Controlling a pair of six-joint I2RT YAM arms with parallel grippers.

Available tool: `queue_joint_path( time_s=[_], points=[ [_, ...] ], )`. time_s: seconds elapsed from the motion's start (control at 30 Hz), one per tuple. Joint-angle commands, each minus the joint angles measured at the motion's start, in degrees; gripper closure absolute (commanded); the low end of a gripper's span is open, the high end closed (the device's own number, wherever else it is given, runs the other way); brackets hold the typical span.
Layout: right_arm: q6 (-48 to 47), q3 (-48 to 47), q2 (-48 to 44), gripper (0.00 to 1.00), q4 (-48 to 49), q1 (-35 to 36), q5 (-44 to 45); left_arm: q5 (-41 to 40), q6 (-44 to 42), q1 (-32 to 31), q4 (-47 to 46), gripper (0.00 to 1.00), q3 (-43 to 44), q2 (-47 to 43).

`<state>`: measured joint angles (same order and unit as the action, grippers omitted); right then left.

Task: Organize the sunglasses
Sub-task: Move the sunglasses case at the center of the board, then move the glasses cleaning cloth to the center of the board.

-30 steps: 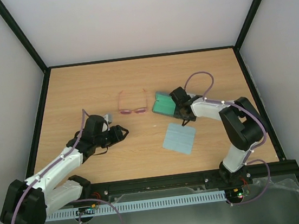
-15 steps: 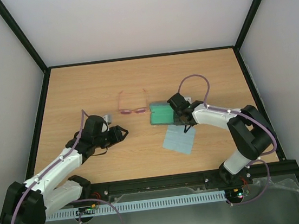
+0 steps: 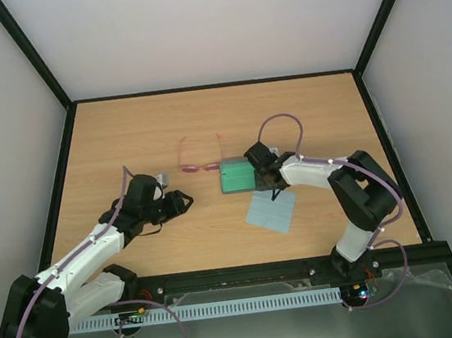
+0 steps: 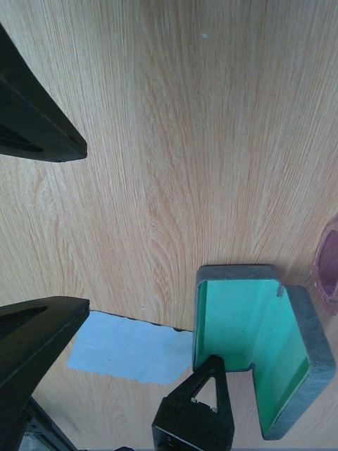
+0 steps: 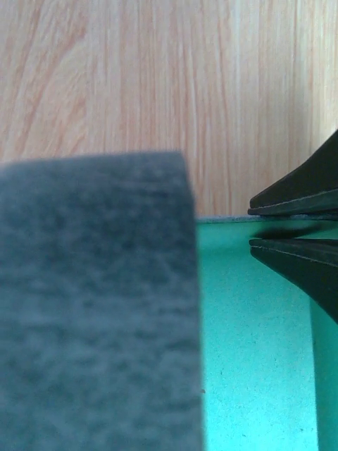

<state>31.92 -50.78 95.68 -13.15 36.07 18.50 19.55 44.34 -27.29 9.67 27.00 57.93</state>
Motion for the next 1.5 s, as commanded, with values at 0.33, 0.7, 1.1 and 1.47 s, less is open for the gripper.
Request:
queue_joint_path(
  time_s=[0.33, 0.7, 1.1, 1.47],
  points=[
    [0.4, -0.9, -3.2, 0.61, -3.0, 0.2, 1.1, -0.3, -0.4, 0.5, 1.3, 0.45, 1.4, 0.4],
    [4.2, 6.8, -18.7, 0.51, -5.1, 5.7, -8.5, -0.5, 0.0, 0.5, 1.8, 0.38, 0.9, -1.0],
    [10.1, 11.2, -13.4, 0.51, 6.6, 16.7, -20.1, -3.4, 0.2, 0.5, 7.5, 0.01, 0.7, -6.9],
    [11.1, 9.9, -8.9, 0.51, 7.5, 19.9, -19.5, -4.1, 0.4, 0.5, 9.4, 0.01, 0.5, -9.5]
  ],
)
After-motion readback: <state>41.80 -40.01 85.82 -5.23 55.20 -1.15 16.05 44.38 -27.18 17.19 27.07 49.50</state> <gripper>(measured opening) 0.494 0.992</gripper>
